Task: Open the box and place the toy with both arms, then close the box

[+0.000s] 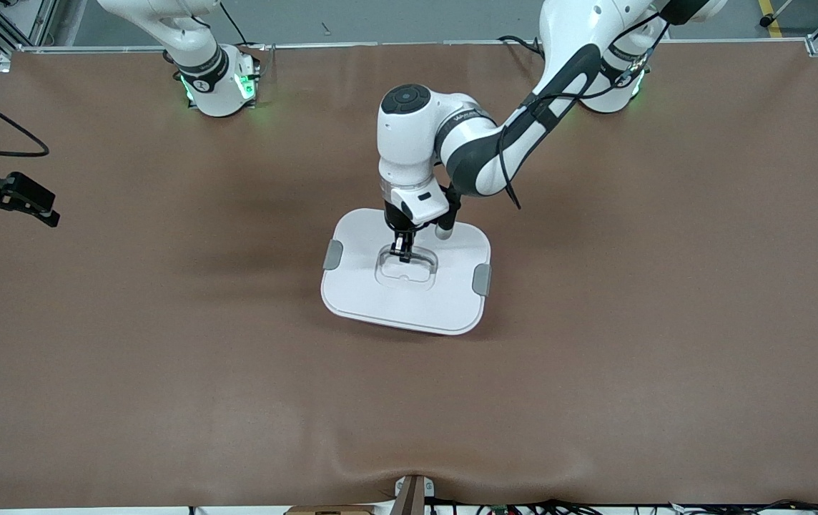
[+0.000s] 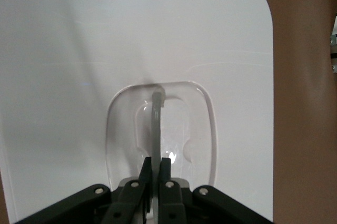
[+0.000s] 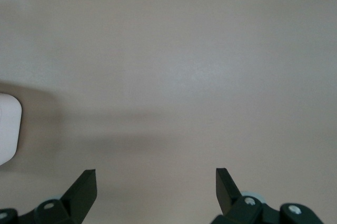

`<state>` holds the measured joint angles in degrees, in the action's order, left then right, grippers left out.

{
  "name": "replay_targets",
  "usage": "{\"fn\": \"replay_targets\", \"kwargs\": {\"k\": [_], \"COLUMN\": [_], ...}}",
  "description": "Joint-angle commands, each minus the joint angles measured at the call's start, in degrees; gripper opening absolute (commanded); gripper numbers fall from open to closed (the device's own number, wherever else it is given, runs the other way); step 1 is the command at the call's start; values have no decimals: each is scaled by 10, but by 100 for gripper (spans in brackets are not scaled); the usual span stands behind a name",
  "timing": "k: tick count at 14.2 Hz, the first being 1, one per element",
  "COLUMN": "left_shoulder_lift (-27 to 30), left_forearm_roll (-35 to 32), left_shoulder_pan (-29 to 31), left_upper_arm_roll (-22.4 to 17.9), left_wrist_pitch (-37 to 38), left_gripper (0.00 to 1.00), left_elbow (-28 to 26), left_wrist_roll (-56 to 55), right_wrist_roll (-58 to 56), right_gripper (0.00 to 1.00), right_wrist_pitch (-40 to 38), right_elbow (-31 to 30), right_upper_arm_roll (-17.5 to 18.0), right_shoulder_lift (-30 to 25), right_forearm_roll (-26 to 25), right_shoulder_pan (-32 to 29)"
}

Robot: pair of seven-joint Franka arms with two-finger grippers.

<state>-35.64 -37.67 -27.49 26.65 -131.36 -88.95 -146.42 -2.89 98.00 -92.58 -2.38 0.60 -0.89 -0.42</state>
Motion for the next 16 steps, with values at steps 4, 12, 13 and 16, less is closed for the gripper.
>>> {"fn": "replay_targets", "kwargs": {"k": [4, 12, 13, 16], "left_shoulder_lift": [-16, 15, 22, 32], "left_forearm_roll": [-6, 30, 39, 57], "left_shoulder_pan": [14, 22, 22, 28], "left_upper_arm_roll": [1, 2, 2, 2], "left_wrist_pitch": [-3, 7, 13, 50], "left_gripper": [39, 100, 100, 100], "left_elbow": [-10, -5, -3, 28], "left_wrist_roll": [-13, -7, -7, -4], "right_wrist_roll": [10, 10, 10, 10], "right_gripper": [100, 100, 100, 100], "right_wrist_pitch": [3, 0, 0, -1], "right_elbow": [-2, -2, -2, -1], "right_upper_arm_roll": [0, 0, 0, 0], "right_shoulder_lift": [-2, -2, -2, -2], "right_forearm_roll": [4, 4, 4, 4], "right_shoulder_pan": [-1, 1, 0, 1]}}
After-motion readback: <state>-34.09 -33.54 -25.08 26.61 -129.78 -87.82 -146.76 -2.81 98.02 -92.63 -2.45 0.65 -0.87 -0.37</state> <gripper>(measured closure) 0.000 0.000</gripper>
